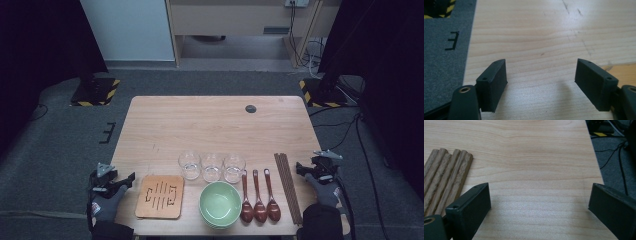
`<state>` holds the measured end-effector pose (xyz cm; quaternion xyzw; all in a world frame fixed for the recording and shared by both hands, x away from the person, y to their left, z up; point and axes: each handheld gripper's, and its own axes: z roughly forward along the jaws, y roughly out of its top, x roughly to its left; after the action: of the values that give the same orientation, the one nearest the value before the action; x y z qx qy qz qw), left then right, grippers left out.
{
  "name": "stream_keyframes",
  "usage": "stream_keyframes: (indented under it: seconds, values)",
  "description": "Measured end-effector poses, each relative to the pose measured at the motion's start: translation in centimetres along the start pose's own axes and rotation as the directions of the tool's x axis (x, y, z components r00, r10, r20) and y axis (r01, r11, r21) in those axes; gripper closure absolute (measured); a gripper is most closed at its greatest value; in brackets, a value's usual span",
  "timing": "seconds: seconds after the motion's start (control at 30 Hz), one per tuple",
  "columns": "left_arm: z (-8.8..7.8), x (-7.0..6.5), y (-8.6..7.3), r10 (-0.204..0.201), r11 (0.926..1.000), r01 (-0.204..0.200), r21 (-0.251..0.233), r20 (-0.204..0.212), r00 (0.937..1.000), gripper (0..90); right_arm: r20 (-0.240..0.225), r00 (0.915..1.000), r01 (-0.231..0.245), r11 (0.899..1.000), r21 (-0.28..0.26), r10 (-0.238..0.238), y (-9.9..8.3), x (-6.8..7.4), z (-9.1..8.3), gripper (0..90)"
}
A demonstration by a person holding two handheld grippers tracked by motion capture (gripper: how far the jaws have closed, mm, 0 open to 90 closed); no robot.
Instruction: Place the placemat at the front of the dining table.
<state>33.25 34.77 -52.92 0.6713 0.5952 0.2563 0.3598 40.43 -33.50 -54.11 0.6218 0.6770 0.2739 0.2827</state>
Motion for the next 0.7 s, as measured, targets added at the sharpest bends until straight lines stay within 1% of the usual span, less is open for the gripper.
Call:
stream_keyframes:
  seconds: [0.03, 0.07, 0.1, 0.13, 0.17, 0.2, 0.23, 0.27, 0.3, 0.33, 0.37, 0.4, 0.43, 0.47, 0.5, 0.53, 0.63, 0.67, 0.7]
  values:
    - [0.0, 0.0, 0.0, 0.000, 1.0000, 0.000, 0.000, 0.000, 1.0000, 25.7, 0.000, 1.0000, 0.000, 1.000, 0.000, 0.000, 0.0, 0.0, 0.0, 4.2]
    - [-0.3, -0.1, 0.1, -0.001, 0.9998, 0.001, -0.018, 0.001, 1.0000, 25.8, 0.000, 1.0000, -0.004, 1.000, -0.016, 0.004, 0.2, 0.2, -0.5, 4.3]
    - [-0.5, -0.2, 0.1, -0.004, 0.9994, 0.004, -0.034, 0.004, 1.0000, 25.8, 0.000, 1.0000, -0.004, 1.000, -0.016, 0.004, 0.2, 0.2, -0.5, 4.3]
    - [-1.0, -0.5, 0.2, -0.003, 0.9987, 0.003, -0.051, 0.007, 1.0000, 26.1, -0.003, 1.0000, -0.009, 0.999, -0.043, 0.009, 0.4, 0.3, -1.1, 5.0]
    - [-1.0, -0.5, 0.2, -0.003, 0.9987, 0.003, -0.051, 0.007, 1.0000, 26.1, -0.003, 1.0000, -0.009, 0.999, -0.043, 0.009, 0.4, 0.3, -1.1, 5.0]
    - [-1.2, -0.6, 0.3, -0.008, 0.9984, 0.009, -0.056, 0.012, 0.9999, 26.0, -0.005, 0.9999, -0.015, 0.997, -0.070, 0.015, 0.6, 0.5, -1.8, 5.1]
    - [-1.3, -0.7, 0.3, -0.016, 0.9978, 0.017, -0.063, 0.020, 0.9997, 26.0, -0.005, 0.9999, -0.015, 0.997, -0.070, 0.015, 0.6, 0.5, -1.8, 5.1]
    - [-1.5, -0.9, 0.3, -0.016, 0.9974, 0.018, -0.070, 0.025, 0.9996, 26.0, -0.003, 0.9999, -0.012, 0.996, -0.084, 0.012, 0.8, 0.6, -2.1, 5.1]
    - [-1.7, -1.1, 0.4, -0.012, 0.9970, 0.014, -0.076, 0.030, 0.9995, 25.9, -0.007, 0.9999, -0.015, 0.995, -0.095, 0.015, 0.9, 0.8, -2.4, 5.2]
    - [-1.8, -1.3, 0.5, -0.009, 0.9967, 0.012, -0.080, 0.033, 0.9994, 25.2, -0.023, 0.9995, -0.023, 0.992, -0.124, 0.020, 1.3, 1.1, -3.2, 5.1]
    - [-1.9, -1.5, 0.6, -0.002, 0.9962, 0.005, -0.087, 0.038, 0.9993, 25.2, -0.023, 0.9995, -0.023, 0.992, -0.124, 0.020, 1.3, 1.1, -3.2, 5.1]
    - [-2.0, -1.7, 0.7, 0.005, 0.9956, -0.001, -0.093, 0.044, 0.9990, 25.0, -0.027, 0.9995, -0.022, 0.990, -0.139, 0.019, 1.6, 1.4, -3.6, 5.3]
    - [-2.1, -2.0, 0.8, 0.012, 0.9954, -0.007, -0.096, 0.049, 0.9987, 24.4, -0.031, 0.9994, -0.019, 0.987, -0.159, 0.014, 1.9, 1.7, -4.0, 5.2]
    - [-2.2, -2.2, 0.8, 0.016, 0.9949, -0.011, -0.100, 0.055, 0.9983, 23.9, -0.033, 0.9994, -0.014, 0.986, -0.167, 0.009, 2.1, 1.9, -4.3, 5.0]
    - [-2.2, -2.4, 0.9, 0.022, 0.9943, -0.016, -0.105, 0.060, 0.9979, 23.0, -0.039, 0.9992, -0.003, 0.983, -0.183, -0.004, 2.5, 2.5, -4.9, 4.4]
    - [-2.3, -2.6, 1.0, 0.027, 0.9936, -0.019, -0.111, 0.068, 0.9973, 23.0, -0.039, 0.9992, -0.003, 0.983, -0.183, -0.004, 2.5, 2.5, -4.9, 4.4]
    - [-2.4, -3.0, 1.1, 0.042, 0.9924, -0.032, -0.118, 0.076, 0.9962, 22.3, -0.047, 0.9987, 0.008, 0.979, -0.202, -0.018, 3.0, 3.5, -5.7, 4.3]
    - [-2.5, -3.2, 1.2, 0.044, 0.9916, -0.034, -0.125, 0.080, 0.9958, 21.6, -0.059, 0.9979, 0.013, 0.976, -0.216, -0.026, 3.5, 4.1, -6.3, 4.2]
    - [-2.5, -3.2, 1.2, 0.044, 0.9916, -0.034, -0.125, 0.080, 0.9958, 21.3, -0.059, 0.9979, 0.013, 0.976, -0.216, -0.026, 3.5, 4.1, -6.3, 4.2]
